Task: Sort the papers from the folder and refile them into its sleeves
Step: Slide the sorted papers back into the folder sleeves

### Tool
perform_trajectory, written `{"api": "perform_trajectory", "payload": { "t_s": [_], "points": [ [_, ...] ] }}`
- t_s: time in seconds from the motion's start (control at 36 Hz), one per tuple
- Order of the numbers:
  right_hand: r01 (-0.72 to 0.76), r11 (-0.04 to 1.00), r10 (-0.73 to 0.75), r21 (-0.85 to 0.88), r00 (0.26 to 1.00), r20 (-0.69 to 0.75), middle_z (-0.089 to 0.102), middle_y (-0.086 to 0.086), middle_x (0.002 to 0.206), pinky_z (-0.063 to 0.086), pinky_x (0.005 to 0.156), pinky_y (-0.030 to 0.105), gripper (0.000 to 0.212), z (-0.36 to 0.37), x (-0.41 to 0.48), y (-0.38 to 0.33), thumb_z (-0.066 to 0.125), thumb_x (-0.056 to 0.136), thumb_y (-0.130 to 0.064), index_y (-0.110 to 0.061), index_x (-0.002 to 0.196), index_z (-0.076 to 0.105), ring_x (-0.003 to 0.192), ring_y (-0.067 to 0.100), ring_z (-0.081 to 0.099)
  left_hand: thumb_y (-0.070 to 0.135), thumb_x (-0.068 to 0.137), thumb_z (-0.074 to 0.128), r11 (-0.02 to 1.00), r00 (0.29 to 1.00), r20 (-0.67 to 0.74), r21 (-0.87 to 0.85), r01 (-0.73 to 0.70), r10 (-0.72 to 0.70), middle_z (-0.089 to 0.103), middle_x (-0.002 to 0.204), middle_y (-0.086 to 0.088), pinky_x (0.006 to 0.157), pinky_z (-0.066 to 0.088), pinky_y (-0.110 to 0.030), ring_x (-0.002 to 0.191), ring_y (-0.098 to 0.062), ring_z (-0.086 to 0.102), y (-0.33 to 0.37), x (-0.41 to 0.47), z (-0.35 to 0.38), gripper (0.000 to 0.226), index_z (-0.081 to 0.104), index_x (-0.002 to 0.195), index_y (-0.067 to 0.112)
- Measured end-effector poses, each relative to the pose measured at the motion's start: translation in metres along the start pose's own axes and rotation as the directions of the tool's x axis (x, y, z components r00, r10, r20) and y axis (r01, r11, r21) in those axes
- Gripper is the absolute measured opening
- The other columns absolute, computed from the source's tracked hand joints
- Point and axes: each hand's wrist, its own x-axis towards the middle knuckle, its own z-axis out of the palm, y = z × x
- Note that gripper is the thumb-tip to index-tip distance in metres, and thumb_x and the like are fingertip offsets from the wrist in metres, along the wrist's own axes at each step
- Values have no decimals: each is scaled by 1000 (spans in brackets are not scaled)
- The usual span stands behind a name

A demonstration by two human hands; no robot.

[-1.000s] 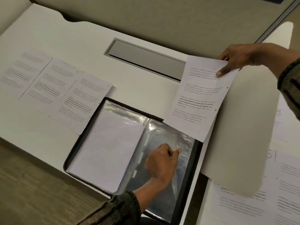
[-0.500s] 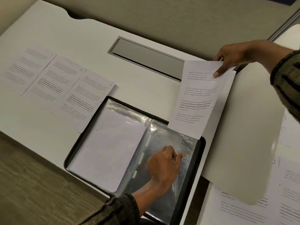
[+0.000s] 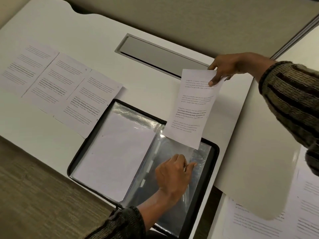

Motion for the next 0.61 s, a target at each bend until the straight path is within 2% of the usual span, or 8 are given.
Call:
{"api": "perform_trajectory", "payload": {
  "t_s": [0.08,0.14,0.28,0.44,0.47,0.56,0.61],
  "points": [
    [0,1000,0,15,1000,-7,73,16,119,55,79,35,34,3,4,0,92,78,-20,-20,109,77,91,27,62,64,84,78,1000,1000,10,7,-16,16,59,62,15,46,54,-25,49,-2,53,-2,-1,1,40,60,73,29],
    [-5,1000,5,25,1000,-9,73,17,118,54,78,36,32,4,6,1,92,78,-17,-20,107,77,90,27,61,63,84,79,999,999,12,22,-33,33,59,62,15,46,54,-25,49,-2,52,-2,-1,1,40,61,74,28],
    [-44,997,44,70,999,10,68,12,101,48,77,37,36,7,8,4,92,76,-11,-15,110,79,87,26,56,63,83,79,993,996,8,75,-86,85,59,62,13,46,50,-21,49,-3,51,-1,-1,3,41,62,73,27],
    [25,1000,-25,-3,999,-21,73,9,110,56,73,33,38,13,5,7,93,77,-21,-16,112,77,90,27,64,68,84,75,997,998,9,47,-65,65,61,63,12,47,50,-21,50,-3,52,1,-1,3,44,62,75,27],
    [46,999,-47,-17,998,-31,74,9,110,58,74,34,39,14,5,8,93,77,-23,-15,111,76,91,28,66,71,84,73,998,998,5,36,-58,58,61,64,13,48,50,-21,50,-3,53,1,-1,2,46,62,75,27],
    [78,993,-83,-93,995,-55,77,4,103,61,88,44,39,15,5,11,94,75,-31,-16,107,78,97,30,71,86,85,59,1000,1000,17,22,-13,13,64,70,15,53,50,-18,56,-1,57,2,-1,-3,57,64,82,29],
    [76,990,-85,-121,994,-71,78,2,98,61,89,50,36,16,5,14,95,73,-36,-21,101,79,97,31,72,92,85,50,999,1000,28,46,-13,12,64,76,14,58,49,-18,63,-2,59,2,-2,-3,65,64,88,29]
  ]
}}
